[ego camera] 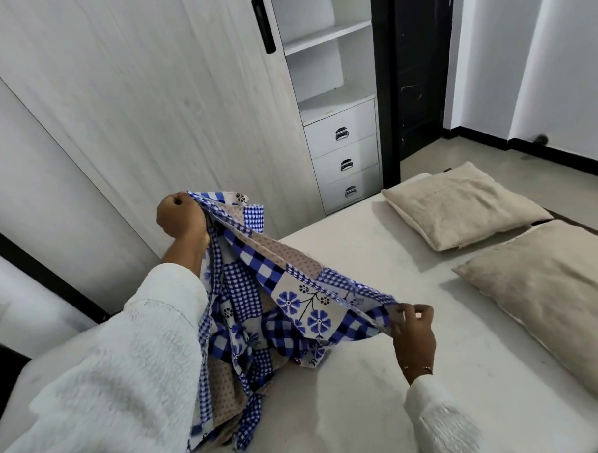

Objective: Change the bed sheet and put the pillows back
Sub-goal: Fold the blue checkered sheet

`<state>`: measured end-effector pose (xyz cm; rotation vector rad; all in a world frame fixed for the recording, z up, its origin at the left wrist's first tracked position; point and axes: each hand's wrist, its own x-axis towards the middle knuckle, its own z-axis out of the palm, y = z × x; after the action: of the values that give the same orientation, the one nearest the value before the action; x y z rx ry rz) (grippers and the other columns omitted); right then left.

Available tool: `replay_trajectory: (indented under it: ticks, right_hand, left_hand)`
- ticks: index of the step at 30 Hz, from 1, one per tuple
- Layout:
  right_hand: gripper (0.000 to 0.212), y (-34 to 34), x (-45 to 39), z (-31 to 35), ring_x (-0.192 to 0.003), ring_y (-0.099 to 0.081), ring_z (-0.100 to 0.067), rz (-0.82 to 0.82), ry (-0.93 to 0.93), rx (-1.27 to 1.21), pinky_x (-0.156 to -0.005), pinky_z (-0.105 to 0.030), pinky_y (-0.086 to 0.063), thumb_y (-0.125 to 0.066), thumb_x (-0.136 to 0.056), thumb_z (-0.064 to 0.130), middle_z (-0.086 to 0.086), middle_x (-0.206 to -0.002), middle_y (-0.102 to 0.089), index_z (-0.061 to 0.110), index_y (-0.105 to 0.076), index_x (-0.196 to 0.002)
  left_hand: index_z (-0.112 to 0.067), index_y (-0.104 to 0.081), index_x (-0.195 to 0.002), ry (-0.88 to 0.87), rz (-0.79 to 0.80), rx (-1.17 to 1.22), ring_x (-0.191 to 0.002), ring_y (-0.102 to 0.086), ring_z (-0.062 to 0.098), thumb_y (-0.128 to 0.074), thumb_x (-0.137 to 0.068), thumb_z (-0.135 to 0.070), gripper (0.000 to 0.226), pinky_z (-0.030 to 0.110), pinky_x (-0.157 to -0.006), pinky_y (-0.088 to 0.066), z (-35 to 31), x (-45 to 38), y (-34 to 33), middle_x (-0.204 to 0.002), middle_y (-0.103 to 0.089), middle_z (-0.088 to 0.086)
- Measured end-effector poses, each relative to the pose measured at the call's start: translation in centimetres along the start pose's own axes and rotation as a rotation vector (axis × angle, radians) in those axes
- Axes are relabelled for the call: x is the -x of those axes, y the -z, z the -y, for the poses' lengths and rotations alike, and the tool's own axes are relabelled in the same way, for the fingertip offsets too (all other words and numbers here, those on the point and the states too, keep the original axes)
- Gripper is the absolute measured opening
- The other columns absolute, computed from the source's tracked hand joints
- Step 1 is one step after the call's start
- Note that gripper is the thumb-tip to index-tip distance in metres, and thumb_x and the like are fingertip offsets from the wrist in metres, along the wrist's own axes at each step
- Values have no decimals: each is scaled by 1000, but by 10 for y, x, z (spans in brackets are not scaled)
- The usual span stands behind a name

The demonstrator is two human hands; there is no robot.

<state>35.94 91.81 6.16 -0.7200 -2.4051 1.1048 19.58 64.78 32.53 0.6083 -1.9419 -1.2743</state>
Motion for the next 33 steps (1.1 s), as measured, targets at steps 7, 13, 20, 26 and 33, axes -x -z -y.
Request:
replay_trajectory:
  ticks: [7,13,20,26,33]
  right_hand:
    - [27,-8,-9,-17,-75,-60,-33,94,-389,-183,-64,-33,-46,-54,-72,-12,-20,-87,-62,5,-59,-91]
    - [22,3,-3,-3,-47,-55,-17,438,-716,-905,-38,-18,-48,-46,-85,-18,-18,-75,-57,3,-53,-85]
    - [19,16,17,-4,-80,-69,-29,1047,-869,-961,-67,-28,-59,-43,-84,-19,-27,-97,-65,-16,-60,-92]
    - [52,31,-26,49,-95,-67,-18,651,-412,-1249,-76,-18,-53,-88,-52,30,-12,-103,-71,3,-73,-93]
    - [28,-1,-69,71,-57,-67,-7,146,-745,-1203,-55,-15,-54,-58,-82,-13,-8,-76,-72,-16,-57,-109]
  left_hand:
    - [5,-65,-89,-42,34,-83,-82,-61,34,-41,-88,-11,29,37,-73,-50,2,5,2,-96,-67,22]
    - [3,-63,-78,-63,174,-126,-78,-61,39,-45,-85,-12,24,40,-69,-50,-1,4,-1,-87,-66,22]
    - [-3,-51,-65,216,646,-88,-44,-53,15,-55,-86,2,21,16,-35,-46,-9,-11,-42,-64,-51,10]
    - [5,-69,-88,157,489,220,-60,-56,16,-59,-78,-5,18,31,-64,-46,-16,-31,-113,-71,-66,9]
    - [-11,-74,-93,-121,520,-42,-86,-68,29,-61,-74,-18,23,38,-82,-54,26,-14,-151,-90,-73,12]
